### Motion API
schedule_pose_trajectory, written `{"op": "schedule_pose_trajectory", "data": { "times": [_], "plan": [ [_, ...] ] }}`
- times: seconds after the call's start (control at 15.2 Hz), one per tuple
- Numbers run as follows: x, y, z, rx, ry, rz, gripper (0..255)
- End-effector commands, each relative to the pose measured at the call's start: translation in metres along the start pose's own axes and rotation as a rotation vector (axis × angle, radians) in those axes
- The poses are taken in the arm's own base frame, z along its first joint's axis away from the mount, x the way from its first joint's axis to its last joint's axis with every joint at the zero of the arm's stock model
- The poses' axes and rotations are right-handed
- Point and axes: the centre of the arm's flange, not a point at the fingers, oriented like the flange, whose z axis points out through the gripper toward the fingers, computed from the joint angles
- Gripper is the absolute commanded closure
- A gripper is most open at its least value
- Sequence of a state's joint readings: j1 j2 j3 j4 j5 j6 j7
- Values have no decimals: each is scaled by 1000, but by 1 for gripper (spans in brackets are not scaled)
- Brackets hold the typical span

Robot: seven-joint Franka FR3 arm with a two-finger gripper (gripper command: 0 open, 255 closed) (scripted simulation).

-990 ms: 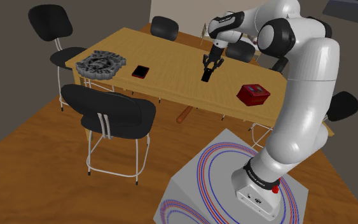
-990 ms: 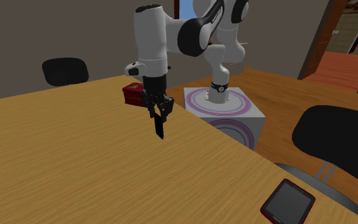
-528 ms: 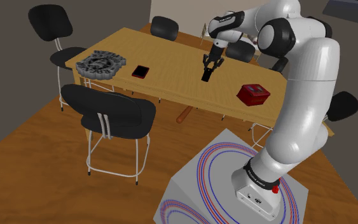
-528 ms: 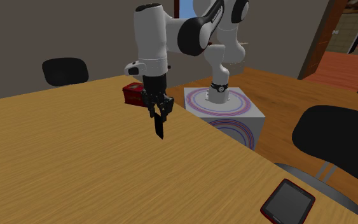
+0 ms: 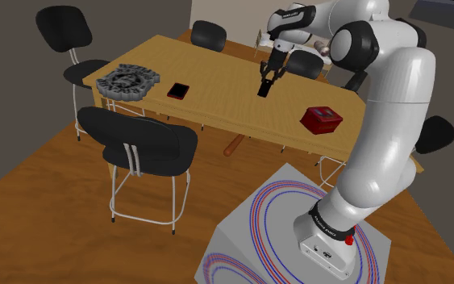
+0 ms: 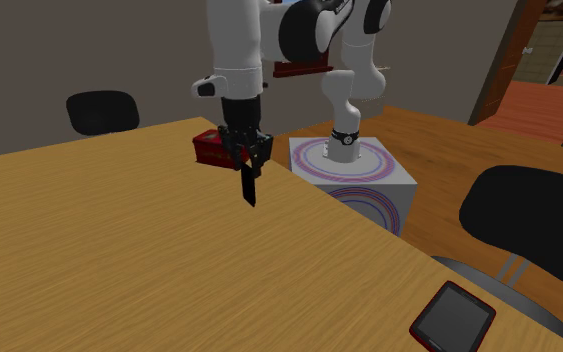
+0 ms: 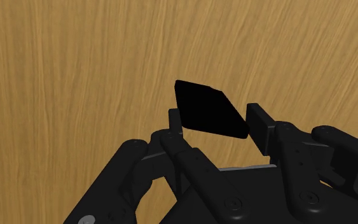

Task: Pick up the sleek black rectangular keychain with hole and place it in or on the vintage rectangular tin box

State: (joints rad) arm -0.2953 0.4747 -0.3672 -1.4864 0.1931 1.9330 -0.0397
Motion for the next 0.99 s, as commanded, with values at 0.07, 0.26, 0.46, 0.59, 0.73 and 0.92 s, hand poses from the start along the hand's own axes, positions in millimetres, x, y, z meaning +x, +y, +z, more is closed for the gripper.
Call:
{"op": "schedule_pose_trajectory", "data": {
  "times": [0.07,0.26,0.46,0.59,0.73,0.92],
  "plan": [
    [-1,0,-16,0,0,0,255],
    [-1,0,-32,0,0,0,255],
    [-1,0,-48,0,0,0,255],
    [-1,0,-58,0,0,0,255],
    [-1,-1,-69,0,0,0,255],
    [0,-1,-85,0,0,0,255]
  ]
}}
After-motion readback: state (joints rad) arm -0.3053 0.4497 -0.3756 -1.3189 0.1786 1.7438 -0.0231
